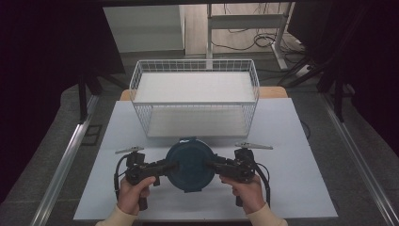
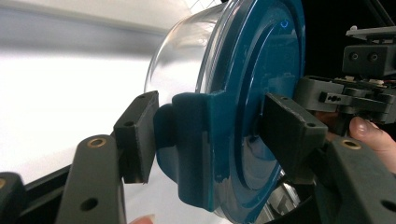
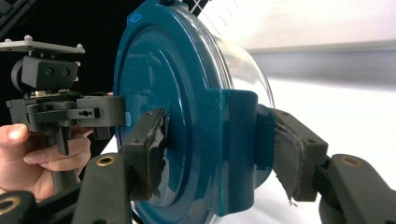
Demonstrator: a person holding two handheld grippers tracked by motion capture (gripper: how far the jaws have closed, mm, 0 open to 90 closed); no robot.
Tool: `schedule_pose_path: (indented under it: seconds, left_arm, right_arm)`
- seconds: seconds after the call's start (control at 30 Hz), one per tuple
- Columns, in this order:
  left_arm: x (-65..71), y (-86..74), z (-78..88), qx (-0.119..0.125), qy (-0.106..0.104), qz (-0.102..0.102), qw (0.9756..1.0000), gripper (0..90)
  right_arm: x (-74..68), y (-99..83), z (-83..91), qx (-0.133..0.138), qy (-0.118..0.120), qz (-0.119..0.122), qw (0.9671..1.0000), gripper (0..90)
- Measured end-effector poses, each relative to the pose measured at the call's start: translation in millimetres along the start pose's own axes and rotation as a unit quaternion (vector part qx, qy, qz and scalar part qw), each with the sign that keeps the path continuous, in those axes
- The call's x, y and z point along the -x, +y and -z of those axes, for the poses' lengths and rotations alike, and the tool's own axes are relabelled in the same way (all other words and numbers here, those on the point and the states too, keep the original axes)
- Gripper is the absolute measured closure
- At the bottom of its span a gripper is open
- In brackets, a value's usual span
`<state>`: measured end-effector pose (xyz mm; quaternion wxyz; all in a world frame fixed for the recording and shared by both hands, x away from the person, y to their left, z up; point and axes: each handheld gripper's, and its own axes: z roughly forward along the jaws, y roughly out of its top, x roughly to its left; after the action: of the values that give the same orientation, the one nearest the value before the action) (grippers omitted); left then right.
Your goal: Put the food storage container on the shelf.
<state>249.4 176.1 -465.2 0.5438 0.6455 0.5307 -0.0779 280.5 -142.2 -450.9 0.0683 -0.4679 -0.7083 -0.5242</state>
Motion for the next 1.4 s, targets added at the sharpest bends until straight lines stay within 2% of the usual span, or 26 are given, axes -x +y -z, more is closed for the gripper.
schedule_pose_path:
  seconds: [0.2, 0.27, 0.4, 0.57, 0.83, 1.13, 1.23, 1.27, 1.4]
  left_arm:
    - [3.3, 9.1, 1.3, 0.006, -0.004, -0.002, 1.0, 39.3]
    - [3.9, 15.0, 2.5, 0.009, -0.007, -0.004, 0.9999, 39.3]
    - [6.2, 22.6, 2.8, 0.012, -0.006, -0.011, 0.9998, 39.3]
    - [16.2, 42.5, 6.8, 0.019, -0.002, -0.028, 0.9994, 39.3]
    - [32.6, 67.5, 12.7, 0.032, 0.001, -0.042, 0.9986, 39.4]
    - [42.3, 90.2, 17.6, 0.039, -0.002, -0.055, 0.9977, 39.5]
    - [44.8, 103.9, 18.7, 0.044, -0.006, -0.056, 0.9974, 39.6]
    - [44.8, 103.9, 18.7, 0.044, -0.006, -0.056, 0.9974, 39.6]
    - [51.6, 122.0, 22.2, 0.047, -0.005, -0.067, 0.9966, 39.6]
  right_arm:
    - [-3.6, 9.0, 2.8, 0.004, -0.002, 0.004, 1.0, 40.4]
    - [-7.6, 16.9, 3.6, 0.005, -0.005, 0.017, 0.9998, 40.5]
    - [-8.2, 26.4, 4.2, 0.008, -0.002, 0.022, 0.9997, 40.5]
    - [-11.4, 41.1, 6.6, 0.018, 0.004, 0.027, 0.9995, 40.7]
    - [-20.7, 68.8, 15.0, 0.027, 0.011, 0.039, 0.9988, 40.7]
    - [-28.6, 92.2, 20.7, 0.038, 0.013, 0.052, 0.9978, 40.9]
    - [-32.5, 105.8, 22.4, 0.041, 0.01, 0.057, 0.9975, 41.0]
    - [-33.4, 108.5, 22.5, 0.042, 0.011, 0.056, 0.9975, 41.0]
    - [-37.5, 122.0, 24.6, 0.048, 0.012, 0.064, 0.9967, 41.0]
